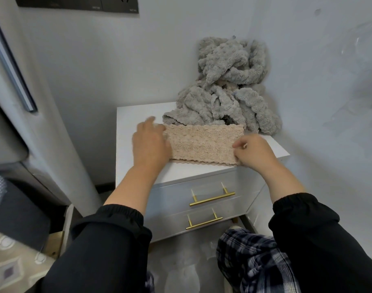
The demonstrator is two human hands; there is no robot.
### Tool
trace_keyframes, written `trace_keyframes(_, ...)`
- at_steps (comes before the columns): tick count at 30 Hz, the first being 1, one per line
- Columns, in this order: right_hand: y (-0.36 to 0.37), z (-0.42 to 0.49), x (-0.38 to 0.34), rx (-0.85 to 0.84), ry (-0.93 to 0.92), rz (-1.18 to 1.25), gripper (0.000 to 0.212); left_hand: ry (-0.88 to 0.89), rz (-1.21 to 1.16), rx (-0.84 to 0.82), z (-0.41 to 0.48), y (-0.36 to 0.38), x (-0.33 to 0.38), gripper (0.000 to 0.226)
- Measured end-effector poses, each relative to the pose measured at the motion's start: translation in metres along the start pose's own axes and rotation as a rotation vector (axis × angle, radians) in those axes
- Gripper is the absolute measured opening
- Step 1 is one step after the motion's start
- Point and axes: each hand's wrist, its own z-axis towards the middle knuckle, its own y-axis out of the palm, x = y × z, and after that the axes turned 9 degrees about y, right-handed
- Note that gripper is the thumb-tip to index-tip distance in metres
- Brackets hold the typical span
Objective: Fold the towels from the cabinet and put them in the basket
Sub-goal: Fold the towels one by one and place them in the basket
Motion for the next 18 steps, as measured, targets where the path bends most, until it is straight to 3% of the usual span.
trace_keyframes(4,-0.004,-0.007,-0.008,-0.099,-0.033,-0.140,0.012,0.101,-0.028,-0.251,-0.004,0.012,0.015,0.030)
trace_keyframes(7,-0.016,-0.014,-0.016,-0.249,-0.057,-0.146,0.031,0.019,0.123,-0.242,0.002,0.004,0.017,0.046)
trace_keyframes(9,-0.019,-0.021,-0.018,-0.355,-0.069,-0.137,0.033,-0.039,0.203,-0.216,0.006,0.000,0.018,0.052)
trace_keyframes(11,-0.016,-0.023,-0.020,-0.302,-0.104,-0.089,0.029,-0.037,0.212,-0.133,0.005,0.000,0.020,0.053)
trace_keyframes(13,-0.008,-0.019,-0.022,-0.111,-0.184,-0.088,0.022,0.050,0.120,-0.128,0.001,0.006,0.023,0.048)
trace_keyframes(15,0.000,-0.016,-0.024,-0.067,-0.276,-0.162,0.031,0.164,0.062,-0.274,-0.004,0.015,0.025,0.053)
trace_keyframes(18,0.013,-0.015,-0.023,-0.277,-0.224,-0.390,0.056,0.177,0.106,-0.480,-0.008,0.026,0.022,0.062)
